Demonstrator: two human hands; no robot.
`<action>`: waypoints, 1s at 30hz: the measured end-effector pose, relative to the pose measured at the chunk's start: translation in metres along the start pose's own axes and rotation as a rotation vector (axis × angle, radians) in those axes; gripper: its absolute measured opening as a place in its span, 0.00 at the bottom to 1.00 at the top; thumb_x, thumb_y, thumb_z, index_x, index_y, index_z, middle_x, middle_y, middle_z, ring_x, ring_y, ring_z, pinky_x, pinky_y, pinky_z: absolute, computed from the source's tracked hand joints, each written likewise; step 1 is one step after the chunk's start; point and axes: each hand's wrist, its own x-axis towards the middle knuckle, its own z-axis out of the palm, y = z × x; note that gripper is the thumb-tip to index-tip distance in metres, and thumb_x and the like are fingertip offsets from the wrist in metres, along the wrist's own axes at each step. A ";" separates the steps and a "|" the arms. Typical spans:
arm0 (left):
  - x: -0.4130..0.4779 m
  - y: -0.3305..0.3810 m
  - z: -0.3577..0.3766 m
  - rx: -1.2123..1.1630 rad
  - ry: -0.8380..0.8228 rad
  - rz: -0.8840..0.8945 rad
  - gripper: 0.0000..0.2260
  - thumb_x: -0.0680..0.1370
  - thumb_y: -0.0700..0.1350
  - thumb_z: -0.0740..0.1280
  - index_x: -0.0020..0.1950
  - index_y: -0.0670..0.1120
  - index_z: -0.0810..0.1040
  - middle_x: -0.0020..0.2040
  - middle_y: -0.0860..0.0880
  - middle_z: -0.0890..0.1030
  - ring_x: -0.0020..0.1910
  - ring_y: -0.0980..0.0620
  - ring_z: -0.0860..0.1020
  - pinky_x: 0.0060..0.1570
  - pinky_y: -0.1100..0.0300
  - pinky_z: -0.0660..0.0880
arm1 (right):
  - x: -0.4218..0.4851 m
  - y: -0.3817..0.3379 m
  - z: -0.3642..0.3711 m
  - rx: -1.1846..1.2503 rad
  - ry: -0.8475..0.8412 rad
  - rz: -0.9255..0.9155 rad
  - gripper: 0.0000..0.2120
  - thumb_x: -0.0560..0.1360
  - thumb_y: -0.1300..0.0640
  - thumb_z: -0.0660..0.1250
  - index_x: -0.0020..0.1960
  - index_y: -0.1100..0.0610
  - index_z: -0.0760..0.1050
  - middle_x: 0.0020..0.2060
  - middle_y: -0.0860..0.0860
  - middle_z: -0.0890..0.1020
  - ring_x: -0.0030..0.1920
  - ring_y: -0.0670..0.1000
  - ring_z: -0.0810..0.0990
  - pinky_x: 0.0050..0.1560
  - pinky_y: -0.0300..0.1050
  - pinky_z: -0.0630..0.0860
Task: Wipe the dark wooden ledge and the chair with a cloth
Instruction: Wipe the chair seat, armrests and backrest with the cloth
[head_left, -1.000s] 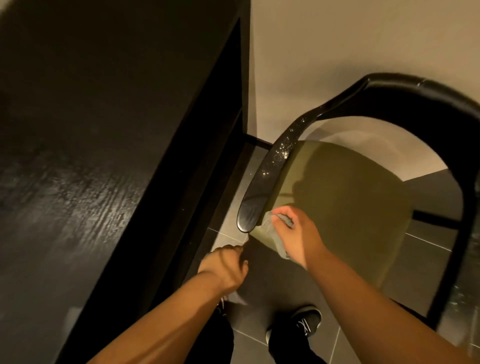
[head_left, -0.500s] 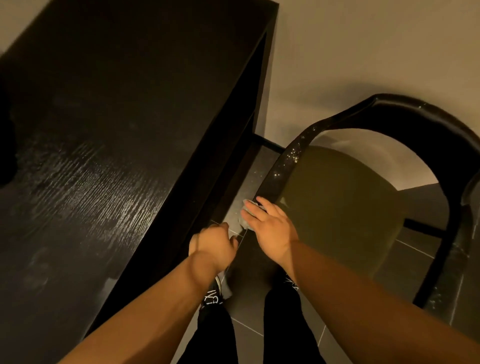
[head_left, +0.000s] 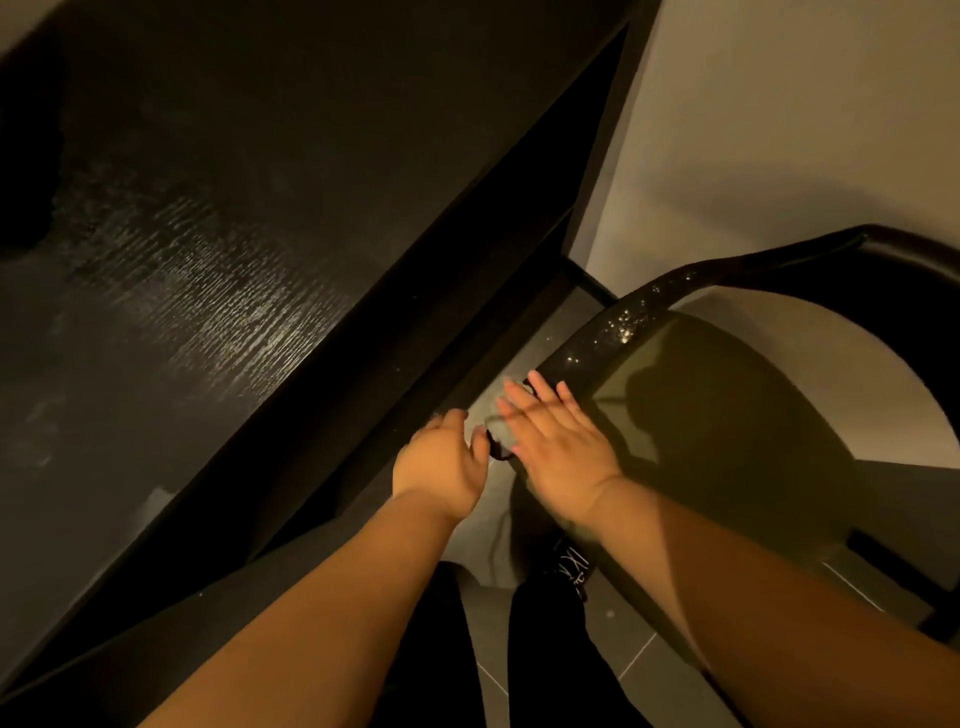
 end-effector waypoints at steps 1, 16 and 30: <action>0.001 0.004 0.004 -0.024 0.008 0.018 0.22 0.86 0.60 0.54 0.73 0.50 0.71 0.68 0.45 0.78 0.65 0.43 0.77 0.61 0.47 0.76 | 0.005 0.013 -0.001 -0.042 0.002 -0.022 0.31 0.82 0.53 0.63 0.82 0.55 0.58 0.82 0.53 0.58 0.83 0.59 0.50 0.81 0.59 0.47; 0.033 0.048 0.026 -0.119 0.136 0.086 0.25 0.86 0.61 0.52 0.78 0.49 0.68 0.70 0.46 0.77 0.66 0.44 0.77 0.62 0.47 0.76 | 0.013 0.081 -0.023 -0.070 -0.012 0.106 0.31 0.84 0.47 0.51 0.83 0.52 0.44 0.84 0.52 0.45 0.83 0.61 0.40 0.81 0.61 0.41; 0.050 0.075 0.046 0.122 0.286 0.136 0.16 0.85 0.58 0.53 0.61 0.50 0.74 0.46 0.51 0.78 0.38 0.48 0.76 0.35 0.54 0.67 | 0.038 0.113 -0.029 0.088 0.169 0.231 0.20 0.81 0.53 0.63 0.71 0.56 0.74 0.78 0.53 0.68 0.82 0.61 0.54 0.82 0.61 0.46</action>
